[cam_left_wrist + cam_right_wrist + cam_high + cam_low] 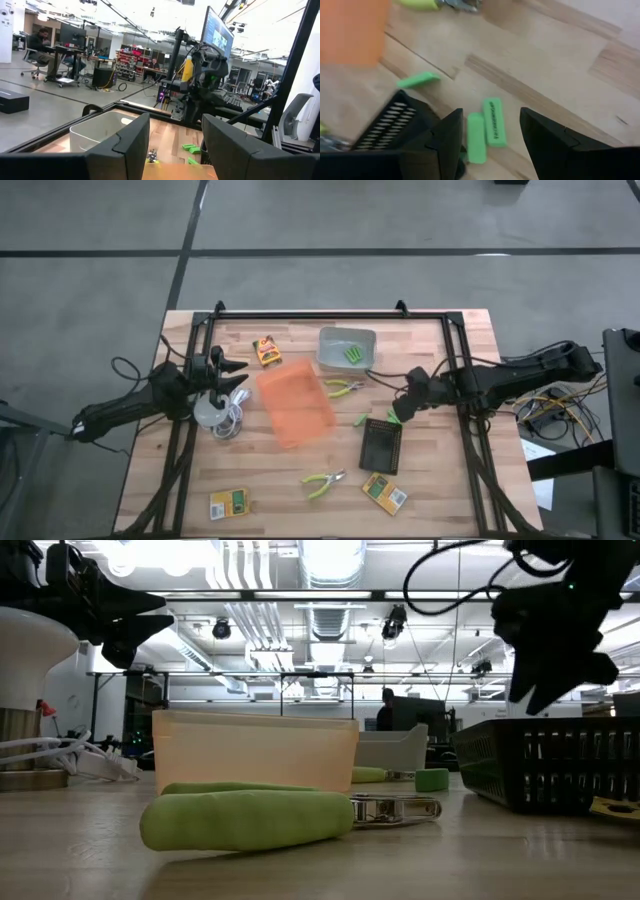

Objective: Pick & Place School Supplies
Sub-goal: Put the green eraser into the gray bin

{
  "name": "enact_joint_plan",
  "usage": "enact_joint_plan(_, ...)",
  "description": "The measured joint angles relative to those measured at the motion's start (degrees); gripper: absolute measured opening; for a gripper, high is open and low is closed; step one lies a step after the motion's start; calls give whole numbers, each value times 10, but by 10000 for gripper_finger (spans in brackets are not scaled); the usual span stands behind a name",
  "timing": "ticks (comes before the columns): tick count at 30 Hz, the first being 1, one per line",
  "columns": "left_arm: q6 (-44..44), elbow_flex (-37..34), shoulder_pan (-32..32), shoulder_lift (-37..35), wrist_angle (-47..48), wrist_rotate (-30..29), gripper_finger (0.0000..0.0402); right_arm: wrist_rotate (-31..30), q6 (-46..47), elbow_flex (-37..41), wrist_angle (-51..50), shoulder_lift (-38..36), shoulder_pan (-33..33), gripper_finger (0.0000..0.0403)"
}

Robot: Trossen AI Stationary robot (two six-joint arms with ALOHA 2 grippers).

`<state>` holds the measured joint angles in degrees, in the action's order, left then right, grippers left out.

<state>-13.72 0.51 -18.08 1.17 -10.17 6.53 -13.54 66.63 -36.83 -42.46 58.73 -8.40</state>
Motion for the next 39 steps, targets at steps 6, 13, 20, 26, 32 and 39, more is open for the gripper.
enact_joint_plan(6,0,0,0,0,0,0,188,1,-53,14,23,31,0,192)
enact_joint_plan(13,0,0,0,0,0,0,188,17,-52,14,55,82,0,192)
enact_joint_plan(20,0,0,0,0,0,0,188,26,-45,12,72,124,0,192)
enact_joint_plan(26,0,0,0,0,0,0,188,46,-59,12,84,139,0,191)
enact_joint_plan(32,0,0,0,0,0,0,188,48,-82,17,84,145,-2,191)
enact_joint_plan(39,0,0,0,0,0,0,188,48,-82,19,88,173,-2,191)
